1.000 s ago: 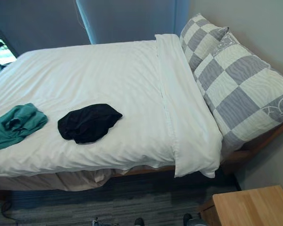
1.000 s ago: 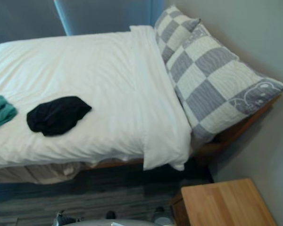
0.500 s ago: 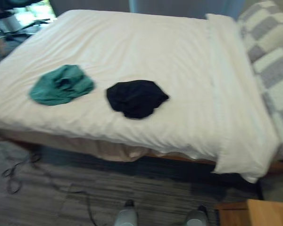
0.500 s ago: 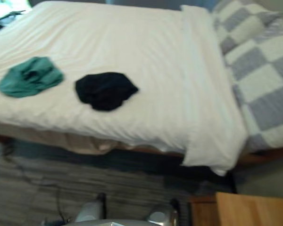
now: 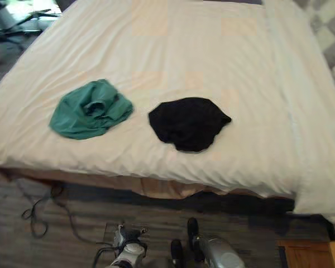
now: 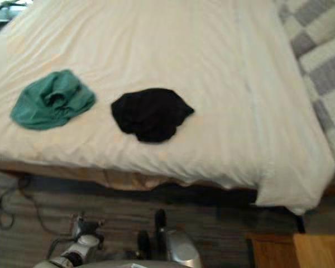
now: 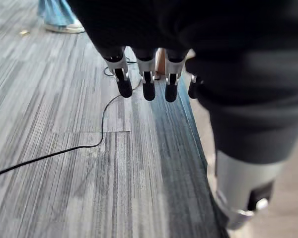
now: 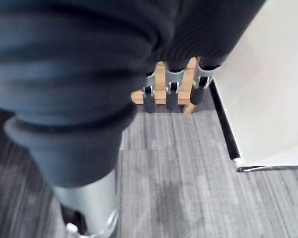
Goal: Tidy up the quilt and then pick up the clothes from the bed and put them into the laundry hamper.
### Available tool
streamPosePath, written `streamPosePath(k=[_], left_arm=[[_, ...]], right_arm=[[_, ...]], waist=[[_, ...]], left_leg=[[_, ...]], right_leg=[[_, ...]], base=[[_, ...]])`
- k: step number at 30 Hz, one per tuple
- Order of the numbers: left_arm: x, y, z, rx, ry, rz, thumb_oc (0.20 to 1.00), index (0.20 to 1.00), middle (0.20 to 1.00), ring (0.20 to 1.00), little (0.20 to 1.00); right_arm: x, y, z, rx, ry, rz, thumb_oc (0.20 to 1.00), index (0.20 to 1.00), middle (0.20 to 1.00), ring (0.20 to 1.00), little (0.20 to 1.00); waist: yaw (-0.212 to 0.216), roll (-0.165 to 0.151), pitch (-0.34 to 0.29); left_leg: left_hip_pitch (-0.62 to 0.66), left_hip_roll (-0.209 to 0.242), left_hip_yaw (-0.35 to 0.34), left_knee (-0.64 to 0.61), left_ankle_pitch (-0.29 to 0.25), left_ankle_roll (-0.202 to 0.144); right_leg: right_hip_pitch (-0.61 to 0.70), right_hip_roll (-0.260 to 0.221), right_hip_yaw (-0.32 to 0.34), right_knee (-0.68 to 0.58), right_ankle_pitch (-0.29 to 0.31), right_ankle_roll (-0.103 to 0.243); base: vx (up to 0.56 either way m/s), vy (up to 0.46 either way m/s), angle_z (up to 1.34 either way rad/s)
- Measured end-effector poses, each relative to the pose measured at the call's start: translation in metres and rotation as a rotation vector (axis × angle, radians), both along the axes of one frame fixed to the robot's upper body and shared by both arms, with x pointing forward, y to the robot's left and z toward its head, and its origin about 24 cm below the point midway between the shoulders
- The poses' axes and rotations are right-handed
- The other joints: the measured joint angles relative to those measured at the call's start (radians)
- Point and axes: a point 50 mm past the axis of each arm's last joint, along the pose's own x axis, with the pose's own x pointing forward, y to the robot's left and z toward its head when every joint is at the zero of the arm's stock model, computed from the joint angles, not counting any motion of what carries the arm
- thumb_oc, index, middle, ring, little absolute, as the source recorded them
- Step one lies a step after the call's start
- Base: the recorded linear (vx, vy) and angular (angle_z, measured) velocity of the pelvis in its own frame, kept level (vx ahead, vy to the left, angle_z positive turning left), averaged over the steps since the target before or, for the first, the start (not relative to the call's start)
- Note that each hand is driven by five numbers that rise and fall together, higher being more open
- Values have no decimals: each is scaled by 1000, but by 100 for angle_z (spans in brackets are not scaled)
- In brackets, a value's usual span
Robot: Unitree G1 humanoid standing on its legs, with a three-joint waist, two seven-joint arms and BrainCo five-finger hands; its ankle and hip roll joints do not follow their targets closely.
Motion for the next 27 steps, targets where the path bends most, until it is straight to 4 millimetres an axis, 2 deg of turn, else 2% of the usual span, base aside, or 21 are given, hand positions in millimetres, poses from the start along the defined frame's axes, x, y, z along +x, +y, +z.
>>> streamPosePath(k=[1,2,4,5,6,7,8,10,11,13,14,15,16,17,19,21,22,23,24,25,27], left_arm=[[-4,3,0,-10,-19,70,1000,1000,1000,1000,1000],[-10,11,-1,13,-6,118,1000,1000,1000,1000,1000],[-25,24,-3,48,48,143,1000,1000,1000,1000,1000],[-36,28,-5,55,84,174,1000,1000,1000,1000,1000],[-49,30,-8,46,113,269,1000,1000,1000,1000,1000],[-53,29,-9,35,123,307,1000,1000,1000,1000,1000],[-57,26,-10,27,131,334,1000,1000,1000,1000,1000],[-60,30,-10,34,131,367,1000,1000,1000,1000,1000],[-61,33,-10,73,147,293,1000,1000,1000,1000,1000],[-53,28,-9,107,146,135,1000,1000,1000,1000,1000],[-44,25,-8,123,135,51,1000,1000,1000,1000,1000],[-34,19,-6,136,108,-72,1000,1000,1000,1000,1000],[-30,20,-5,140,98,-102,1000,1000,1000,1000,1000],[-28,24,-4,144,92,-103,1000,1000,1000,1000,1000],[-37,36,-3,132,100,-37,1000,1000,1000,1000,1000],[-50,47,-4,100,120,68,1000,1000,1000,1000,1000],[-54,54,-3,108,129,91,1000,1000,1000,1000,1000],[-54,55,-3,112,129,91,1000,1000,1000,1000,1000],[-47,53,-2,108,112,89,1000,1000,1000,1000,1000],[-40,51,-1,88,81,134,1000,1000,1000,1000,1000],[-38,43,-2,18,31,262,1000,1000,1000,1000,1000]], right_arm=[[4,-2,1,-6,-18,-3,1000,1000,1000,1000,1000],[15,-7,3,-19,-62,-1,1000,1000,1000,1000,1000],[37,-17,9,-37,-138,13,1000,1000,1000,1000,1000],[43,-19,11,-46,-165,29,1000,1000,1000,1000,1000],[61,-27,18,-77,-221,82,1000,1000,1000,1000,1000],[69,-30,21,-88,-246,93,1000,1000,1000,1000,1000],[72,-34,23,-100,-256,96,1000,1000,1000,1000,1000],[73,-38,24,-119,-237,99,1000,1000,1000,1000,1000],[74,-40,25,-131,-243,90,1000,1000,1000,1000,1000],[68,-48,26,-158,-243,75,1000,1000,1000,1000,1000],[61,-48,25,-158,-231,67,1000,1000,1000,1000,1000],[54,-56,26,-178,-225,35,1000,1000,1000,1000,1000],[53,-53,24,-170,-224,27,1000,1000,1000,1000,1000],[49,-46,21,-150,-217,27,1000,1000,1000,1000,1000],[50,-29,16,-98,-229,-2,1000,1000,1000,1000,1000],[47,-10,10,-47,-226,7,1000,1000,1000,1000,1000],[44,-1,8,-18,-219,12,1000,1000,1000,1000,1000],[42,1,7,-12,-212,5,1000,1000,1000,1000,1000],[38,0,6,-11,-204,-1,1000,1000,1000,1000,1000],[32,2,5,-3,-182,-9,1000,1000,1000,1000,1000],[25,0,3,-16,-148,-32,1000,1000,1000,1000,1000]], waist=[[16,16,-4],[26,42,4],[19,74,-3],[23,81,-7],[26,96,-15],[28,97,-13],[24,98,-14],[56,90,-14],[63,86,-12],[42,89,-10],[36,106,-16],[25,124,-20],[25,118,-12],[22,96,-20],[42,93,-17],[49,114,-23],[49,134,-30],[44,129,-37],[43,126,-39],[36,126,-44],[32,110,-53]], left_leg=[[-14,41,20,25,-23,8],[-24,126,37,18,-29,-9],[8,260,9,-87,-11,-33],[30,292,-38,-165,11,-57],[88,355,-139,-319,55,-94],[98,371,-154,-344,69,-93],[97,382,-197,-350,82,-104],[142,367,-308,-385,81,-109],[150,331,-322,-364,71,-113],[122,316,-255,-324,86,-99],[100,318,-225,-292,84,-91],[85,297,-215,-276,65,-88],[99,257,-207,-296,43,-78],[107,213,-187,-312,48,-49],[193,166,-113,-407,83,1],[221,151,-74,-446,83,19],[205,150,-79,-446,83,19],[191,135,-84,-445,84,19],[183,118,-99,-443,104,19],[159,104,-145,-440,113,30],[158,94,-155,-440,117,43]], right_leg=[[21,2,2,-18,4,-7],[56,16,-2,-35,-7,-12],[95,24,20,-49,5,14],[103,30,44,-53,-5,30],[102,39,93,-57,-10,33],[99,30,102,-55,-6,29],[104,21,125,-54,-7,51],[113,18,192,-42,-16,78],[129,-9,215,-43,-23,108],[159,-43,199,-49,-36,142],[174,-60,189,-54,-40,157],[169,-97,182,-17,-73,206],[143,-136,190,35,-94,207],[114,-181,185,76,-82,204],[49,-230,146,176,-39,219],[27,-178,112,192,-70,236],[15,-101,109,169,-87,221],[13,-81,111,150,-90,216],[11,-61,124,142,-98,204],[26,-6,185,99,-111,183],[56,-14,135,45,-90,172]], base=[[200,250,-15],[340,503,-24],[330,520,-36],[182,367,-81],[194,441,-82],[195,502,-73],[147,526,-50],[124,635,-82],[89,609,-74],[80,538,-2],[84,524,40],[82,472,19],[92,413,9],[81,250,-31],[113,180,-74],[99,130,-66],[36,43,0],[51,34,21],[74,61,78],[76,75,89],[131,65,61]])
